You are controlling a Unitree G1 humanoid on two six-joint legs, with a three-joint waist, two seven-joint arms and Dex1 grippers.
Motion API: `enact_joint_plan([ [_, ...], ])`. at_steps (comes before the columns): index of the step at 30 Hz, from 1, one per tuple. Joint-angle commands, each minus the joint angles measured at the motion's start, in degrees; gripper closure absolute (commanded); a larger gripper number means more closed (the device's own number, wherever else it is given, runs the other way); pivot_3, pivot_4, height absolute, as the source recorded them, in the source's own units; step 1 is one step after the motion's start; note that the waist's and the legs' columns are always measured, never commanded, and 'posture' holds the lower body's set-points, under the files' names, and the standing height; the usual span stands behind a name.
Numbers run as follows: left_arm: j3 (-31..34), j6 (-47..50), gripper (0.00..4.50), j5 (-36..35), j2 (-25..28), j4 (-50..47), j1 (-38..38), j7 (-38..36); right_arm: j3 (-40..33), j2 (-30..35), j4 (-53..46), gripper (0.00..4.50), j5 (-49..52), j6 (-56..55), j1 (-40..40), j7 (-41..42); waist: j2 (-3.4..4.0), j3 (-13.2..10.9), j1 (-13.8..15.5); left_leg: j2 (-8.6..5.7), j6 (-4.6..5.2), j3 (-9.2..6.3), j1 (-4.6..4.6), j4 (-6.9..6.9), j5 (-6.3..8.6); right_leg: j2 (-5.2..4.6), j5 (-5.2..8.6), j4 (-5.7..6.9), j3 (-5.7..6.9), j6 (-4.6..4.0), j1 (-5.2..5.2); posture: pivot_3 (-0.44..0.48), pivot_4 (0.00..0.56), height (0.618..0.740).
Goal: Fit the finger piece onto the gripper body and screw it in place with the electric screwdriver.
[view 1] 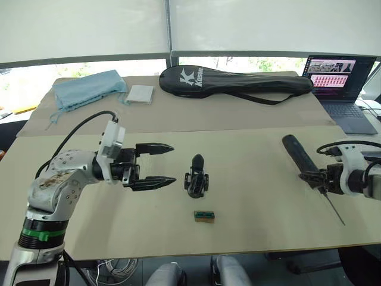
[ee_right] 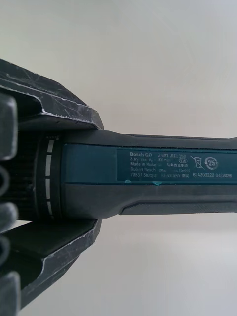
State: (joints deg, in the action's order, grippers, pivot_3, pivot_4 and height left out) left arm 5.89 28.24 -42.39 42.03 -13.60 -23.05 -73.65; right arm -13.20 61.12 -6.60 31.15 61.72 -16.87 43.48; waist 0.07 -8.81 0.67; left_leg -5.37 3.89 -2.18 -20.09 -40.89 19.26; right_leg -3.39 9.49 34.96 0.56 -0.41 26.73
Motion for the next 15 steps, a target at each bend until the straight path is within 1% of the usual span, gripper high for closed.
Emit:
enact_joint_plan([
  [1,3.1,-5.1,0.0,1.8,2.3,0.9,2.6,-3.3,-1.4,2.1,-18.2,2.55,2.0,-0.1,6.2,1.3,0.0,0.0,0.1,0.01,-0.01,-0.03,0.01,0.02,0.0,0.01,0.0,-0.01,0.02,0.0,0.0,0.0,0.15,0.74],
  [3,3.3,-7.4,0.0,3.0,2.6,2.0,4.1,-4.1,-0.6,1.4,-22.6,2.55,1.1,-0.9,9.1,-0.3,-0.02,0.0,0.1,0.03,-0.02,-0.11,0.01,0.04,0.0,0.02,0.02,-0.02,0.1,-0.02,-0.02,0.0,0.15,0.74],
  [5,3.9,-12.1,0.0,3.4,1.1,2.7,5.5,-5.7,0.5,0.4,-24.1,2.55,-0.1,-2.0,11.1,-1.5,-0.03,0.0,0.1,0.0,-0.02,-0.09,0.0,-0.02,0.0,-0.01,0.01,-0.05,0.08,-0.01,-0.05,0.0,0.15,0.74],
  [9,3.0,-13.1,0.0,3.9,0.6,1.3,6.7,-4.7,2.8,-2.7,-23.1,2.55,-1.4,-2.6,11.3,-3.9,-0.1,0.0,0.6,-0.07,0.01,-0.07,0.0,-0.13,0.01,-0.08,-0.06,-0.15,0.09,0.1,-0.14,0.0,0.15,0.74],
  [12,2.7,-13.0,0.0,3.7,0.4,0.5,7.2,-4.4,6.1,-2.5,-21.3,2.55,-4.6,-5.9,12.4,-3.4,-0.11,0.0,0.6,-0.07,0.01,-0.09,0.0,-0.11,0.01,-0.06,-0.06,-0.13,0.12,0.1,-0.12,0.0,0.15,0.74],
  [15,2.2,-13.9,0.0,4.1,0.4,0.3,7.2,-5.1,6.3,-4.7,-19.8,2.55,-2.6,-4.9,12.2,-2.3,-0.11,0.0,0.4,-0.07,0.0,-0.09,0.01,-0.09,0.0,-0.05,-0.06,-0.12,0.11,0.08,-0.09,0.0,0.15,0.74],
])
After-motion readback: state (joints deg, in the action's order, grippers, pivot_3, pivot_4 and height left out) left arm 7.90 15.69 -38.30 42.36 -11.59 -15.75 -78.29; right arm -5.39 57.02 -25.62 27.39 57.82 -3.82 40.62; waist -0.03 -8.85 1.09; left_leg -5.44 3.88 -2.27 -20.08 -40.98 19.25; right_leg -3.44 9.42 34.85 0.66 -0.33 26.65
